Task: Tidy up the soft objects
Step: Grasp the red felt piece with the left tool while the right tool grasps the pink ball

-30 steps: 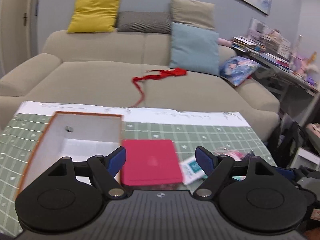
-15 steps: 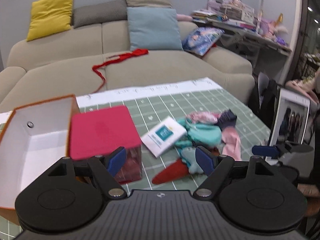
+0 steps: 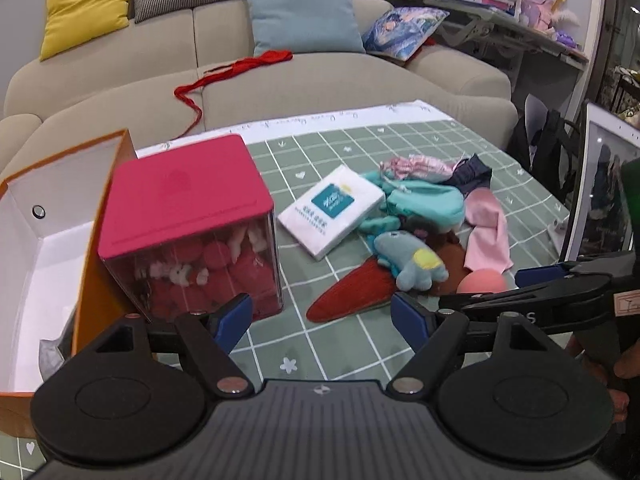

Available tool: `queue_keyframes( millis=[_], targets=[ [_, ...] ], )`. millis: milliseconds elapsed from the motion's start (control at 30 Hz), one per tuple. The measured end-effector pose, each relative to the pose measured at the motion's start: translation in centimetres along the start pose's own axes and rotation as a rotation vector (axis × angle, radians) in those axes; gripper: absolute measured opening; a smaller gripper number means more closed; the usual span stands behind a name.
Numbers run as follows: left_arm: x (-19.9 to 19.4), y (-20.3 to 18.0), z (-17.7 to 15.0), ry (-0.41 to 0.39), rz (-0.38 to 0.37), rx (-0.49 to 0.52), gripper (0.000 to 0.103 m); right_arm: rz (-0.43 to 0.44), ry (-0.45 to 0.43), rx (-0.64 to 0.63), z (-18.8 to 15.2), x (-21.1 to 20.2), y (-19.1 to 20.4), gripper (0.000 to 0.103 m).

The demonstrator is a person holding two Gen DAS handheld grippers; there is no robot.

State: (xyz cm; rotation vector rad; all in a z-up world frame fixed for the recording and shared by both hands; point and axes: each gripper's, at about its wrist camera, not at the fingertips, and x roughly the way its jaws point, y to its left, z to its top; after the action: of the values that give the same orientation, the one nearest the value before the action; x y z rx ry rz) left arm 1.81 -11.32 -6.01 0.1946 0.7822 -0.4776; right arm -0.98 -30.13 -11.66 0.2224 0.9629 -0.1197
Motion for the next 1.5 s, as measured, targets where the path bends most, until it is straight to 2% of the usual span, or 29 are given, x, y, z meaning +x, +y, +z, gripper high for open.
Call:
queue_keyframes(
  millis=[67,133,400,700,867,967,1033,1133,1300,1500],
  targets=[
    [0.4,0.0,-0.2,0.011,-0.001,0.003,0.092,-0.004,0.013,-0.011,-0.1,0.4,0.1,0.086],
    [0.5,-0.1,-0.3,0.014,0.0,0.008,0.092,-0.004,0.025,-0.018,-0.1,0.8,0.1,0.083],
    [0.5,-0.2,-0.4,0.01,0.005,0.019,0.092,-0.059,0.045,-0.006,-0.2,1.6,-0.6,0.053],
    [0.9,-0.4,-0.3,0.007,0.002,0.024,0.092,-0.059,0.047,-0.001,-0.2,1.4,-0.8,0.049],
    [1.8,-0.9,0.7,-0.021,-0.064,0.037,0.092,-0.069,0.057,0.021,-0.2,1.2,-1.4,0.048],
    [2.8,-1.6,1.1,-0.048,-0.153,0.137,0.092,-0.061,0.069,0.053,-0.1,1.2,-1.8,0.049],
    [3.9,-2.2,1.2,-0.017,-0.215,0.231,0.092,-0.068,0.071,0.053,-0.1,1.2,-2.0,0.049],
    [5.7,-2.8,1.3,0.024,-0.264,0.293,0.092,-0.053,0.076,0.07,-0.1,1.1,-2.5,0.049],
    [9.2,-4.5,0.8,0.089,-0.197,0.414,0.091,-0.032,0.081,0.091,0.0,1.2,-2.8,0.049],
    [12.0,-5.2,0.5,0.124,-0.184,0.436,0.09,-0.025,0.083,0.104,0.0,1.1,-3.1,0.049]
  ],
)
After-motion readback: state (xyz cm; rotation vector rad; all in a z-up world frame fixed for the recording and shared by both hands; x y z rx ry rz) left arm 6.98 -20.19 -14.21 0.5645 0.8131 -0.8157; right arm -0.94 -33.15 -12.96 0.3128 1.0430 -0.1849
